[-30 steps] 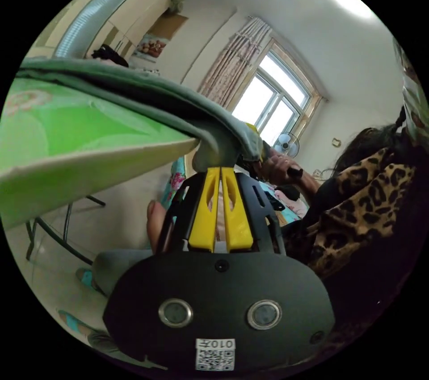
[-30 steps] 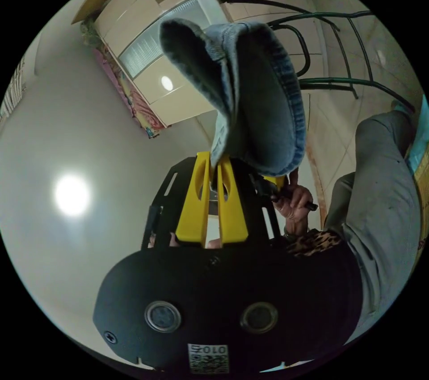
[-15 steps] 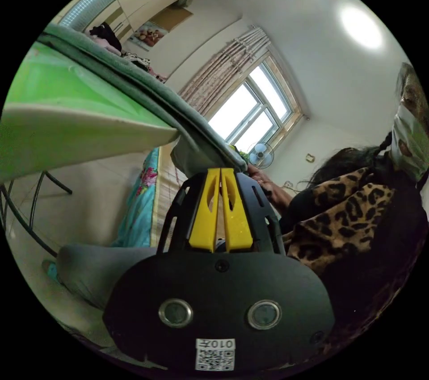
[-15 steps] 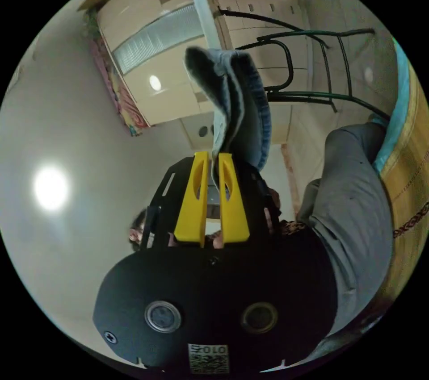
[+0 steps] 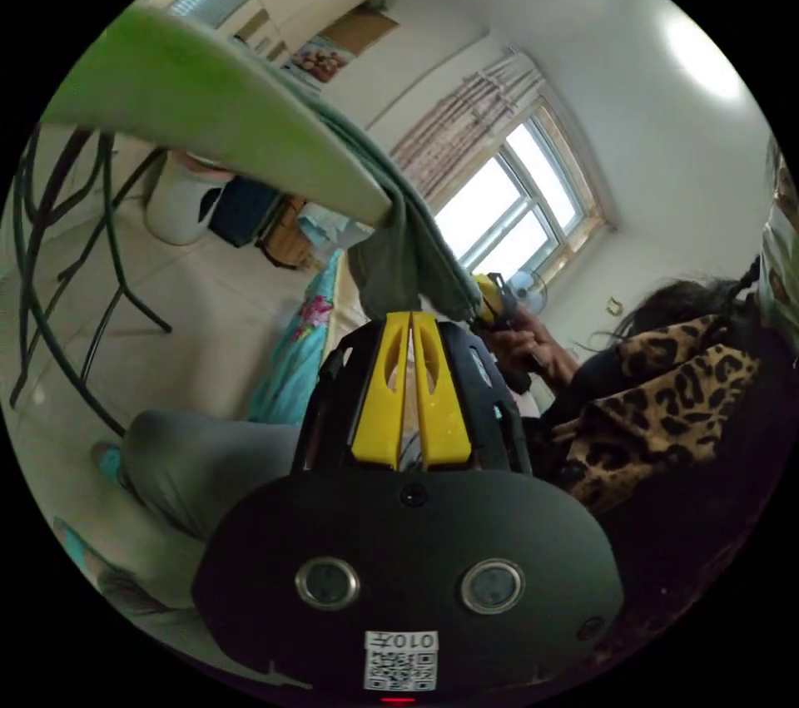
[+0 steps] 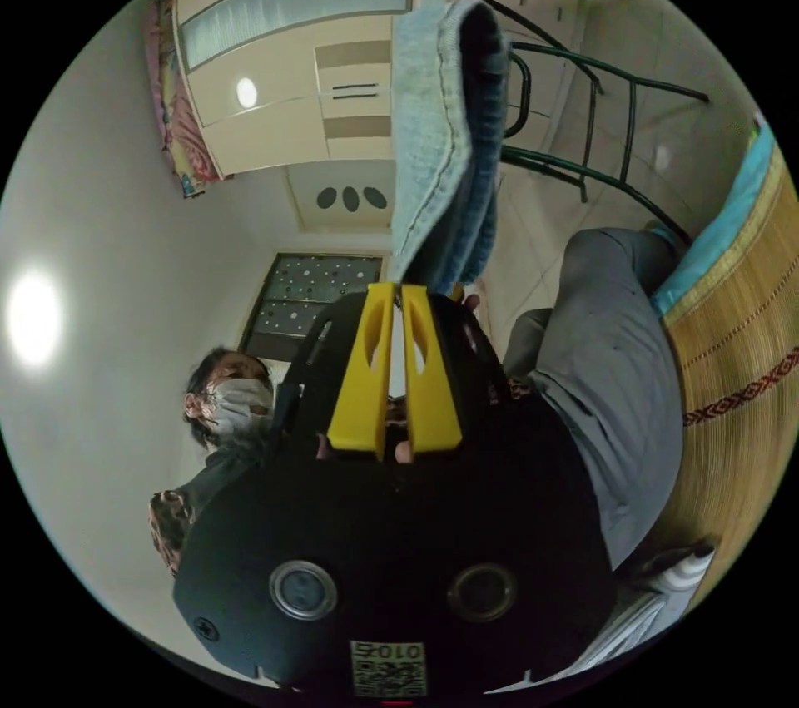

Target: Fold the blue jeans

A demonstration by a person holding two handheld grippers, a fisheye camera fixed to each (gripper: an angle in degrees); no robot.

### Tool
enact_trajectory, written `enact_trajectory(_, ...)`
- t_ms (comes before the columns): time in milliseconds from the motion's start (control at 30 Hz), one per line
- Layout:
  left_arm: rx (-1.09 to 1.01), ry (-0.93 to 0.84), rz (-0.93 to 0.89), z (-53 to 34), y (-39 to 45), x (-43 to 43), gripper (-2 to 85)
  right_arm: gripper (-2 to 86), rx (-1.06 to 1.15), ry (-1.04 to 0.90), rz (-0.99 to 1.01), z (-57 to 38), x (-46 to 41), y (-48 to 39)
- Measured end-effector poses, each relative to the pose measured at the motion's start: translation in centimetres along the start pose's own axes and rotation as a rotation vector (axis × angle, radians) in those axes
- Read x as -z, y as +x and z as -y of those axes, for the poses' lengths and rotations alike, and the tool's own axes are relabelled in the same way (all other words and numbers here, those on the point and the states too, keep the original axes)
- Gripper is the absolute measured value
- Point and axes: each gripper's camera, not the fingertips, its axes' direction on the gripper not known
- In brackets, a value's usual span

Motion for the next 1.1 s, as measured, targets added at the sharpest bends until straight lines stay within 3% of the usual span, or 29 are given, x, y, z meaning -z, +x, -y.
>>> enact_trajectory(133,-0.010,0.080,0.077,-0.2,-0.3,0.5,1.5,13.0,-0.061,0.013,0.101,-0.7,-1.4,1.9)
enact_trajectory(300,-0.077,0.023,0.203,-0.1,0.8,-0.6,5.7,14.8,-0.141,-0.024,0.037,-0.6,-4.3,3.9)
enact_trajectory(567,-0.106,0.007,0.312,-0.1,0.7,-1.2,10.0,6.8,-0.117,-0.003,0.089,-1.4,-4.7,4.4)
enact_trajectory(800,-0.114,0.004,0.230,0.6,0.8,-2.5,10.4,3.8,0.058,0.051,0.317,-4.3,-2.1,0.4)
enact_trajectory(1100,-0.115,-0.009,0.090,2.5,0.9,-4.0,5.0,3.3,0.159,0.027,0.324,-6.5,-0.8,-4.7)
